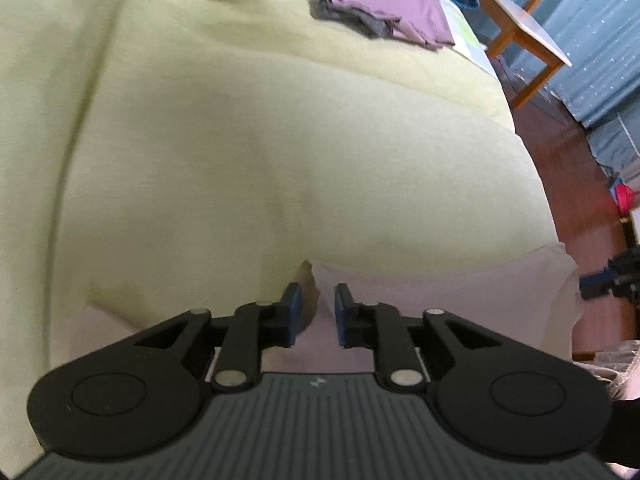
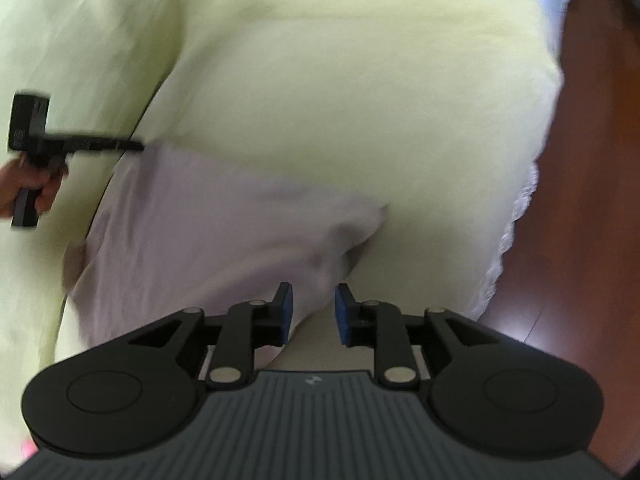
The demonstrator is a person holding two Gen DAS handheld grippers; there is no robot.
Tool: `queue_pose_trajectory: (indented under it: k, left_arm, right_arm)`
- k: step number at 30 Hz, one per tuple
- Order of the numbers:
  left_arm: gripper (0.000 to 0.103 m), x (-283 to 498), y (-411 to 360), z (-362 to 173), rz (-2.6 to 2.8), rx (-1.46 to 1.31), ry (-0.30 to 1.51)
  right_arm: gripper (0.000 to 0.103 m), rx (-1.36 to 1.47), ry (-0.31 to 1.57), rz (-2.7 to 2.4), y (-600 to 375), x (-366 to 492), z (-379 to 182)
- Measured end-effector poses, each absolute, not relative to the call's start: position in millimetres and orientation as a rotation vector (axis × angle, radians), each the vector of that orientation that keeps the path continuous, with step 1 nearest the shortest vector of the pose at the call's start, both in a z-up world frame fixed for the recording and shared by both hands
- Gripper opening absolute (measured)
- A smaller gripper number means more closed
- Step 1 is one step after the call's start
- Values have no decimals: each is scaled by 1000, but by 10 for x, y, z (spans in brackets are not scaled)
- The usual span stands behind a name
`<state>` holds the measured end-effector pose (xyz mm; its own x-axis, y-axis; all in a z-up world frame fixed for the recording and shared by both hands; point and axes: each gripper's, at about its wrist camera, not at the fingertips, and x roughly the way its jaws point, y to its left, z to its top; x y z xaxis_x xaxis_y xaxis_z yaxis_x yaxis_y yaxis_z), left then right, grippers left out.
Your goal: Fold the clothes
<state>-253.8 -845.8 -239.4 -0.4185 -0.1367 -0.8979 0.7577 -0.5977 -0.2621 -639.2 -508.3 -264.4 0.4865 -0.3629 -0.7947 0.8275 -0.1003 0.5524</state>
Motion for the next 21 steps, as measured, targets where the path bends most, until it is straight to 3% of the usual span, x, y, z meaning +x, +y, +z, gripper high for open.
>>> queue_pose_trajectory:
  k: [4,6,8,21]
  left_arm:
    - [25,-2315,-8165,-2210,-2031,1170,903]
    - [33,-2203,-7963,-2165,-2018,1155,899]
    - [34,-2027,-7628,-2161,-1991,1135,918]
    - [47,-1265,-6242,-2292,-1877,1112,902]
  right_arm:
    - [22,1331,493,-933,-4850,-6079,-2589]
    - [24,1342,503,-902,-4737,-5953,-2594]
    - [28,1373,504,-876,-4597,-5824,-2619]
    - [33,1408,529,-886,-3482,-5248,-2867]
